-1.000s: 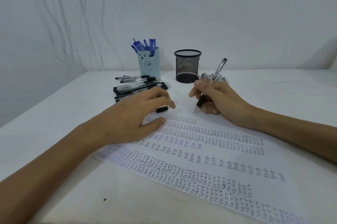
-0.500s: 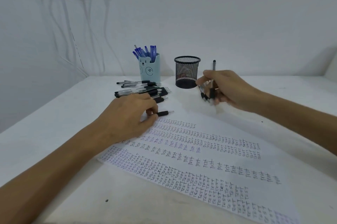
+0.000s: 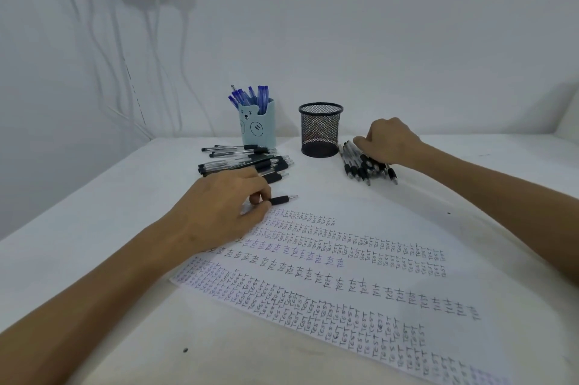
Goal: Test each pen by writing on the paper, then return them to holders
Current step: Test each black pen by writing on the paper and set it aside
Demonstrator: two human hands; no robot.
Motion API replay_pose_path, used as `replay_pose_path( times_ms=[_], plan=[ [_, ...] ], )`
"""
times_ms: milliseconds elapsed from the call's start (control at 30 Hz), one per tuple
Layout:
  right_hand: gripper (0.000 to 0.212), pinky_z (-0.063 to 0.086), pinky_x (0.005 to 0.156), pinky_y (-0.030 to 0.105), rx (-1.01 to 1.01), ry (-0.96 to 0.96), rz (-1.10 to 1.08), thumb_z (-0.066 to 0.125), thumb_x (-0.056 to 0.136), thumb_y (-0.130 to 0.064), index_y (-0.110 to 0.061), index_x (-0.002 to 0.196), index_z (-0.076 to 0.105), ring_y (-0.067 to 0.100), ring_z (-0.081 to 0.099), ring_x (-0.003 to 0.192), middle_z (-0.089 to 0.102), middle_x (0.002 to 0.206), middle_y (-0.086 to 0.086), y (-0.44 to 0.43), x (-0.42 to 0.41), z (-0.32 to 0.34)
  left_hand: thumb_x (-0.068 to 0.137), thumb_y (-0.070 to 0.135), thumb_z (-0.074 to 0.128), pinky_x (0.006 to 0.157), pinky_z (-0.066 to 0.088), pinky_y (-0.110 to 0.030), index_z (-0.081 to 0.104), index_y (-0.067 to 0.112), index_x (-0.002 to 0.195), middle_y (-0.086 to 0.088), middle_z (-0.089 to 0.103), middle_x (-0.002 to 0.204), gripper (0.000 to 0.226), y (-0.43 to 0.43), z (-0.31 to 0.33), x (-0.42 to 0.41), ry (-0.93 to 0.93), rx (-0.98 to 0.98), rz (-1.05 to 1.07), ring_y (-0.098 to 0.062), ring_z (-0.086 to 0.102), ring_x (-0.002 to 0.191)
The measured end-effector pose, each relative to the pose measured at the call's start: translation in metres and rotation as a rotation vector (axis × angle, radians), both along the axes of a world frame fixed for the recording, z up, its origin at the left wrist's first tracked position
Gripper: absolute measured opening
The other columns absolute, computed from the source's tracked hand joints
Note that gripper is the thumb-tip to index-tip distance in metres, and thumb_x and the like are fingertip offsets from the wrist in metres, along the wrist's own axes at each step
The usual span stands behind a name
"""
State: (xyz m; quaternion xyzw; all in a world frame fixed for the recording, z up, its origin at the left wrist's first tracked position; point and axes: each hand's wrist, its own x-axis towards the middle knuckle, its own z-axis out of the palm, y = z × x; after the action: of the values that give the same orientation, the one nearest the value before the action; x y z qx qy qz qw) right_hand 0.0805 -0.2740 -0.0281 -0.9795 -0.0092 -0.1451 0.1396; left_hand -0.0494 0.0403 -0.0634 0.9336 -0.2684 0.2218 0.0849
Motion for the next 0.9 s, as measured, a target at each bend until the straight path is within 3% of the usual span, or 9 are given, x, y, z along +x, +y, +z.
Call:
replay_pose_path(
  times_ms=[67,167,300,400,567,667,733,833,900],
  plan=[
    [0.054,0.037,0.059,0.03,0.007,0.006,-0.006,0.047,0.1,-0.043,-0.009,0.058,0.04,0.031,0.053,0.073,0.044,0.06,0.008,0.0,0.0,0.0,0.098,0.04,0.06,0.062,0.032,-0.012,0.068,0.036,0.102,0.024,0.057,0.09,0.01,0.0,0.0,0.0,0.0,-0.003,-0.006,0.013,0.049,0.075],
    [0.044,0.044,0.067,0.031,0.007,0.024,-0.021,0.047,0.1,-0.036,-0.002,0.072,0.056,0.033,0.057,0.078,0.051,0.068,0.01,0.0,0.001,0.001,0.098,0.04,0.059,0.062,0.033,-0.013,0.068,0.036,0.102,0.024,0.056,0.09,0.011,0.0,0.0,0.0,-0.001,-0.004,-0.011,0.013,0.05,0.075],
    [0.039,0.044,0.067,0.032,-0.039,-0.025,-0.037,0.048,0.1,-0.032,0.002,0.082,0.06,0.034,0.055,0.078,0.058,0.086,0.018,0.003,-0.006,0.004,0.1,0.036,0.06,0.067,0.041,-0.021,0.07,0.03,0.106,0.024,0.055,0.091,0.013,0.0,0.0,0.001,-0.009,-0.048,-0.052,0.009,0.051,0.077],
    [0.037,0.044,0.066,0.033,-0.091,-0.15,0.005,0.048,0.101,-0.031,0.001,0.1,0.068,0.038,0.061,0.084,0.065,0.097,0.021,0.012,-0.02,0.005,0.102,0.034,0.059,0.068,0.039,-0.016,0.072,0.024,0.113,0.018,0.059,0.096,0.019,-0.002,0.002,0.0,-0.029,-0.122,-0.057,0.001,0.055,0.075],
    [0.018,0.048,0.076,0.032,-0.056,-0.341,0.407,0.059,0.091,-0.023,-0.015,0.104,0.07,0.027,0.064,0.092,0.069,0.102,0.005,0.042,-0.056,0.002,0.099,0.036,0.061,0.066,0.039,-0.012,0.075,0.021,0.117,0.017,0.065,0.086,0.027,-0.005,0.006,-0.003,0.004,-0.309,-0.023,-0.003,0.058,0.067],
    [0.035,0.041,0.098,0.025,-0.165,-0.313,0.716,0.064,0.094,-0.029,-0.019,0.127,0.063,0.011,0.056,0.113,0.062,0.128,0.0,0.061,-0.083,0.0,0.094,0.034,0.072,0.059,0.042,-0.019,0.063,0.026,0.107,0.012,0.062,0.073,0.018,-0.007,0.005,-0.005,0.131,-0.501,-0.013,-0.004,0.052,0.056],
    [0.04,0.039,0.103,0.023,-0.258,-0.313,0.802,0.061,0.098,-0.032,-0.021,0.136,0.056,0.011,0.052,0.124,0.058,0.138,-0.003,0.072,-0.092,-0.005,0.091,0.031,0.077,0.054,0.045,-0.022,0.052,0.023,0.101,0.005,0.065,0.072,0.029,-0.01,0.006,-0.007,0.188,-0.61,-0.046,-0.005,0.049,0.053],
    [0.031,0.051,0.092,0.032,-0.296,-0.336,0.903,0.054,0.105,-0.027,-0.017,0.133,0.058,0.016,0.061,0.11,0.064,0.125,-0.001,0.081,-0.096,-0.012,0.093,0.021,0.076,0.052,0.046,-0.026,0.047,0.022,0.1,-0.002,0.066,0.074,0.03,-0.014,0.008,-0.011,0.207,-0.669,-0.066,-0.012,0.05,0.053],
    [0.026,0.053,0.082,0.033,-0.326,-0.329,0.942,0.051,0.106,-0.023,-0.011,0.127,0.06,0.018,0.064,0.094,0.067,0.112,0.002,0.08,-0.092,-0.014,0.095,0.014,0.071,0.057,0.052,-0.037,0.047,0.023,0.104,-0.002,0.069,0.076,0.027,-0.014,0.008,-0.012,0.229,-0.666,-0.066,-0.027,0.06,0.06]
  ],
)
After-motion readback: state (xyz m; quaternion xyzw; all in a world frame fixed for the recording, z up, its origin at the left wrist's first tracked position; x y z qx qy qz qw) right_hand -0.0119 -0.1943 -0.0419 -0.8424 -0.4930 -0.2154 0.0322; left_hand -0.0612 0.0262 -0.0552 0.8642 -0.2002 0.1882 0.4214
